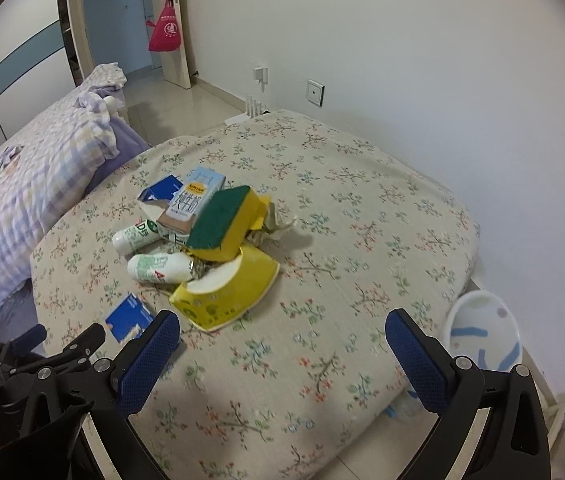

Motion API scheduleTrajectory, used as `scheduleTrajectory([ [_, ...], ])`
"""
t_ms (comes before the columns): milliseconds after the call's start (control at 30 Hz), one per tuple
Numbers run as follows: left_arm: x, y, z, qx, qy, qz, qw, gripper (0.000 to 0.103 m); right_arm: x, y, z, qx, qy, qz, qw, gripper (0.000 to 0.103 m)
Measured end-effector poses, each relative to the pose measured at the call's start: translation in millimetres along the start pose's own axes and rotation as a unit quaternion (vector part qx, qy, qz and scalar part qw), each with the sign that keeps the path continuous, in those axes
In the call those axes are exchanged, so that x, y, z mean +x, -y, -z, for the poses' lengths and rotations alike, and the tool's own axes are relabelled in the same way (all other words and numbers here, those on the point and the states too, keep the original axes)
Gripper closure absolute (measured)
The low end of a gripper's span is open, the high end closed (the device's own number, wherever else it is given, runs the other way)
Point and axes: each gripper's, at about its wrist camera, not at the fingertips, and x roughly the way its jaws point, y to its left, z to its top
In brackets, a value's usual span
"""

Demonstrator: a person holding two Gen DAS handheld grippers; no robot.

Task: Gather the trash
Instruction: 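Reach the right tool to the green-yellow sponge and close on it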

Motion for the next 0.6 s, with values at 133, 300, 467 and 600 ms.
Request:
scheduleTrajectory([
  [133, 13, -1, -13, -0.01, -0.017, -0.001, 0.9998, 0.003, 16, -9, -12, -0.005, -0.004, -0.001, 1.0, 0.0],
  [300, 21, -1, -33, -0.02, -0.011, 0.008, 0.9997, 0.003, 32, -11, -26, 0.001, 0.003, -0.003, 1.0, 0.0],
  [467, 38, -2, -52, -0.02, -0.019, 0.013, 0.9995, 0.003, 50, -8, -39, 0.023, 0.003, -0.012, 1.0, 0.0],
  [600, 46, -4, -63, -0.016, -0.019, 0.009, 0.9997, 0.003, 66, -11, -48, 0.032, 0.0, -0.018, 0.999, 0.0],
])
